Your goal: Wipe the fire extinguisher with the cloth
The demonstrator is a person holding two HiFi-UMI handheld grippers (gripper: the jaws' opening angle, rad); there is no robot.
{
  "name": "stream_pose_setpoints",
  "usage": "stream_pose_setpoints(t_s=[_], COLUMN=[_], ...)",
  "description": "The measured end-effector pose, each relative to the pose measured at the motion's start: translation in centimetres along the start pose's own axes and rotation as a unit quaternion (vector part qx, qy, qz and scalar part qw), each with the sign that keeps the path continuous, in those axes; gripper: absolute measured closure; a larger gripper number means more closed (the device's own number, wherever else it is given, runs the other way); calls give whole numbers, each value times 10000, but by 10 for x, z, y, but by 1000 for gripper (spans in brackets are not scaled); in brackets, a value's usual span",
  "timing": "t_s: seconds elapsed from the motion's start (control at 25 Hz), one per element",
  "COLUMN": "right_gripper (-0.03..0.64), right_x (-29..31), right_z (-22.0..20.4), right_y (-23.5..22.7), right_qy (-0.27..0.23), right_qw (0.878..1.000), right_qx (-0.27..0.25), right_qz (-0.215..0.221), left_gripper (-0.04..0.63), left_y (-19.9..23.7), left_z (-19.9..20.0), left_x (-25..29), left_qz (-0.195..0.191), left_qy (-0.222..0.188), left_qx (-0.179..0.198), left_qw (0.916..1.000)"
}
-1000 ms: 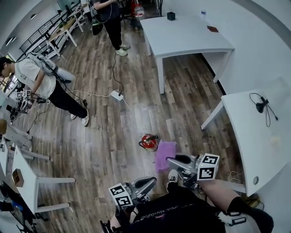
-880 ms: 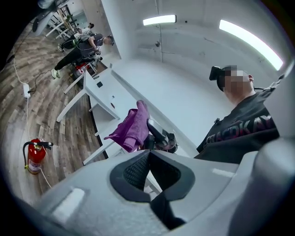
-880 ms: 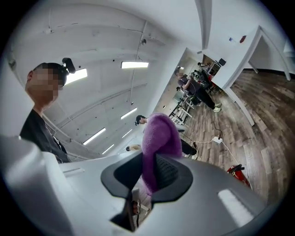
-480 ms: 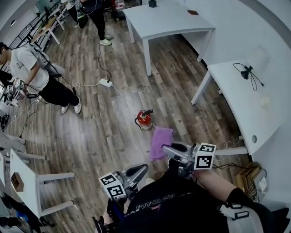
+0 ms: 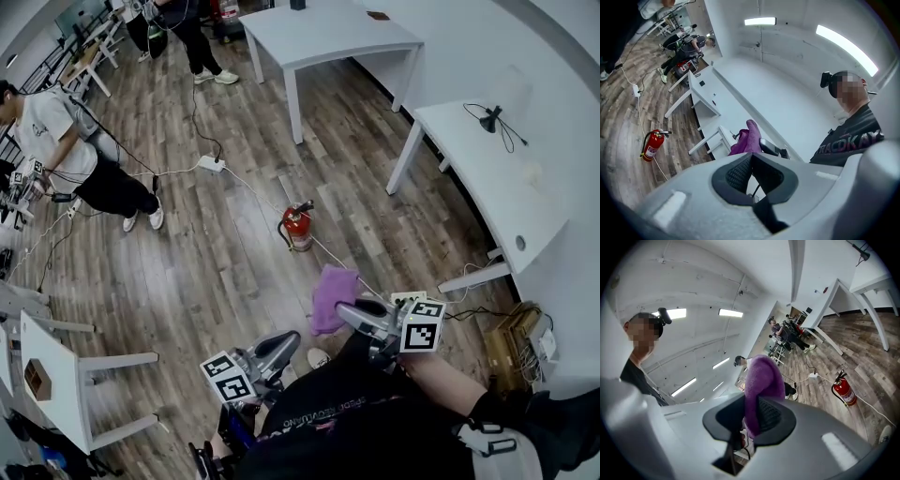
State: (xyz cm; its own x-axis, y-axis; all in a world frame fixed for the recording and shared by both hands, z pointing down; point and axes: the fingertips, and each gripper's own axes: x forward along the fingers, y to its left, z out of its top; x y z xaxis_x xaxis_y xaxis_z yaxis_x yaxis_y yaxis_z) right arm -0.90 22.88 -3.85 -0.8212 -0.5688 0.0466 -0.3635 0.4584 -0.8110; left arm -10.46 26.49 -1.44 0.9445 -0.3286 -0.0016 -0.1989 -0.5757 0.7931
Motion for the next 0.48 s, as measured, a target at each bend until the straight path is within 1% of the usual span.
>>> stream_pose_setpoints(t_s=[0.2, 0.32, 0.48], right_gripper=[560, 560, 560], right_x=[-4, -10, -21], right_z=[-3, -6, -13], right_y=[9, 13, 15], right_qy=[134, 239, 308], right_qw=[9997, 9991, 9990], right_qx=[-191, -339, -332], right_qz=[16, 0, -49], left_gripper=[597, 597, 597], left_y=[-8, -10, -16], left_z=[0, -2, -6], left_x=[0, 5, 10], left_qz=[-13, -37, -99], left_qy=[-20, -34, -45], left_qx=[176, 184, 208], left_qw=[9998, 9998, 9997])
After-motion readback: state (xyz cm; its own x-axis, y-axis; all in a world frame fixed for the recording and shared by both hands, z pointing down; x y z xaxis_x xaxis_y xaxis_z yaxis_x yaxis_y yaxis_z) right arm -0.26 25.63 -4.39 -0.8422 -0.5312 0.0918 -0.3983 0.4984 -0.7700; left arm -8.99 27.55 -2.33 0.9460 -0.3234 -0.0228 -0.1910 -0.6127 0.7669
